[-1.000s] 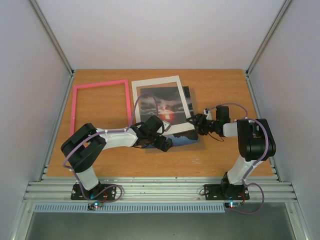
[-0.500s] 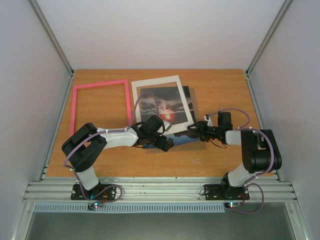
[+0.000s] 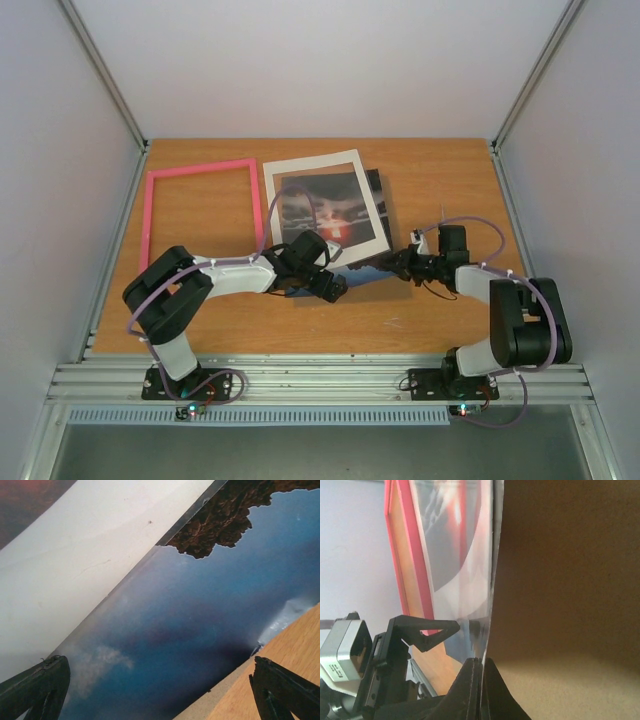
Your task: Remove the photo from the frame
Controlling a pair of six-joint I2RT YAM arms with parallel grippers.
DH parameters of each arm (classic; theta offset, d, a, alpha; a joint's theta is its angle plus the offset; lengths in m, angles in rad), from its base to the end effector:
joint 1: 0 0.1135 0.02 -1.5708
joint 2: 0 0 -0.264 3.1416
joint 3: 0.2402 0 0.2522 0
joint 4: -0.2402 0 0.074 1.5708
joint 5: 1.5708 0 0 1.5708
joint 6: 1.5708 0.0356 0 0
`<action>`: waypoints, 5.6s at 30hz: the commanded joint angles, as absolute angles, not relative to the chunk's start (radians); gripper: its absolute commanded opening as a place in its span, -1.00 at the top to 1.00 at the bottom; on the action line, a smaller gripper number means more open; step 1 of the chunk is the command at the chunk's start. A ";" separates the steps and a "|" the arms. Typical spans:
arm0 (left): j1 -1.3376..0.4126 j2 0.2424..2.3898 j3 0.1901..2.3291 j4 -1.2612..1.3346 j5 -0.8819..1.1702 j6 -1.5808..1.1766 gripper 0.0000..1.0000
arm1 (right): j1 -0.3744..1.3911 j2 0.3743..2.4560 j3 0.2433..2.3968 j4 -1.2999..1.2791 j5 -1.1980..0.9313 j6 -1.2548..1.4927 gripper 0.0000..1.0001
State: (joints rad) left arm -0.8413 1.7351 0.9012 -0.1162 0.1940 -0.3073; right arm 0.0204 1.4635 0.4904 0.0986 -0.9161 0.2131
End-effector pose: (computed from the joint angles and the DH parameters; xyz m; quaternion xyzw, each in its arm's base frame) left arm 0.2185 -0.2548 0.1442 0.2786 0.9064 -0.2426 0.2051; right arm 0.2399 0.0331 0.1338 -0.0690 0.8537 0.4485 0.2555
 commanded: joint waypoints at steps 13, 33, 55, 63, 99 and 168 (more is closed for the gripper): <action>-0.828 1.664 0.872 -0.245 0.195 -0.352 -0.98 | 0.014 1.213 0.521 -0.356 -0.816 0.070 0.98; -0.728 1.583 0.889 -0.302 0.226 -0.325 -0.99 | 0.014 1.120 0.540 -0.575 -0.707 0.018 0.55; -0.727 1.597 0.838 -0.287 0.235 -0.322 -0.99 | -0.095 1.486 0.604 -0.150 -0.874 0.040 0.14; -0.726 1.597 0.839 -0.287 0.240 -0.329 -0.99 | -0.098 1.623 0.682 -0.082 -0.886 0.044 0.19; -0.655 1.424 0.893 -0.376 0.134 -0.305 -0.99 | -0.100 1.476 0.827 -0.410 -0.769 -0.079 0.98; -0.324 0.925 0.868 -0.472 -0.382 -0.121 -0.99 | 0.323 1.614 1.694 -0.639 -0.491 0.182 0.98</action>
